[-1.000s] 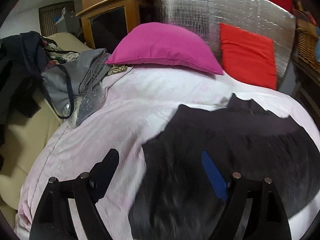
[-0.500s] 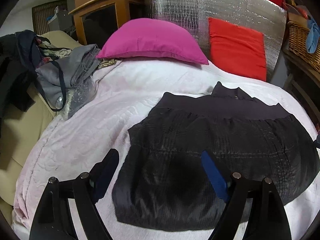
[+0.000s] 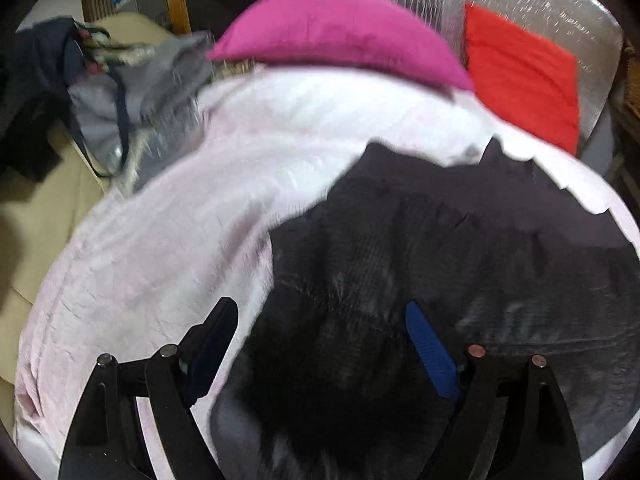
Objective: Fold large clothes
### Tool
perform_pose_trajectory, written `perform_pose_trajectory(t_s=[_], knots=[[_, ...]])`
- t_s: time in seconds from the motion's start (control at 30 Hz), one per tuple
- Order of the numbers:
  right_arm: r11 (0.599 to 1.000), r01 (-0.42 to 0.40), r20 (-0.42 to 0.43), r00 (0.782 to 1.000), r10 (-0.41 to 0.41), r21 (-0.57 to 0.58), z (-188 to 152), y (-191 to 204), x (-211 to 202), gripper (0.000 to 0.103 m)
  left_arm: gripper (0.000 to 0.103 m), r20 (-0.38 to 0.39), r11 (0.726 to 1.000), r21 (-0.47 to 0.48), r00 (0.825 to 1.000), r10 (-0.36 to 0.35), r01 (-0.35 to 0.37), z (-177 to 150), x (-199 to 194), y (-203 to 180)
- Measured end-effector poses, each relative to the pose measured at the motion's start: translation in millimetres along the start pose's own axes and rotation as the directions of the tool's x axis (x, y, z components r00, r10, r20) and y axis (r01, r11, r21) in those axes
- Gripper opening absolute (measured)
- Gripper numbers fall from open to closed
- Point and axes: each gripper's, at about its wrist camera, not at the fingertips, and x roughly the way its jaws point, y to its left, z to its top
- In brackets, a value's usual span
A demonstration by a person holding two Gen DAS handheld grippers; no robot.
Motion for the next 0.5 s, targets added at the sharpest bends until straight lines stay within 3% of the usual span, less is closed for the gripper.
perform_pose_trajectory(t_s=[0.07, 0.13, 0.23, 0.27, 0.33, 0.43, 0.5], knots=[[0.993, -0.113, 0.018, 0.993, 0.113, 0.022, -4, 17, -12, 0.099, 0.087, 0.051, 0.999, 0.015, 0.998, -0.047, 0.046, -4, -23, -7], [0.972, -0.233, -0.005, 0.973, 0.233, 0.030, -15, 37, -13, 0.099, 0.087, 0.080, 0.992, 0.037, 0.989, -0.123, 0.121, -11, -43, -23], [0.926, -0.375, -0.083, 0.922, 0.378, 0.052, -34, 66, 7, 0.099, 0.087, 0.065, 0.978, 0.094, 0.979, -0.195, 0.188, -24, -52, -55], [0.915, -0.400, -0.108, 0.908, 0.404, 0.059, -39, 71, 17, 0.099, 0.087, 0.060, 0.975, 0.128, 0.980, -0.191, 0.182, -26, -51, -65], [0.931, -0.355, -0.124, 0.923, 0.363, 0.085, -43, 66, 39, 0.099, 0.087, 0.051, 0.979, 0.156, 0.989, -0.140, 0.131, -32, -41, -77], [0.934, -0.307, -0.103, 0.939, 0.329, 0.184, -44, 29, 60, 0.096, 0.089, -0.054, 0.990, 0.088, 0.993, -0.107, 0.111, -37, -1, -65], [0.915, -0.329, -0.069, 0.933, 0.353, 0.236, -42, 13, 59, 0.094, 0.089, -0.049, 0.990, 0.112, 0.995, -0.085, 0.090, -38, 5, -66]])
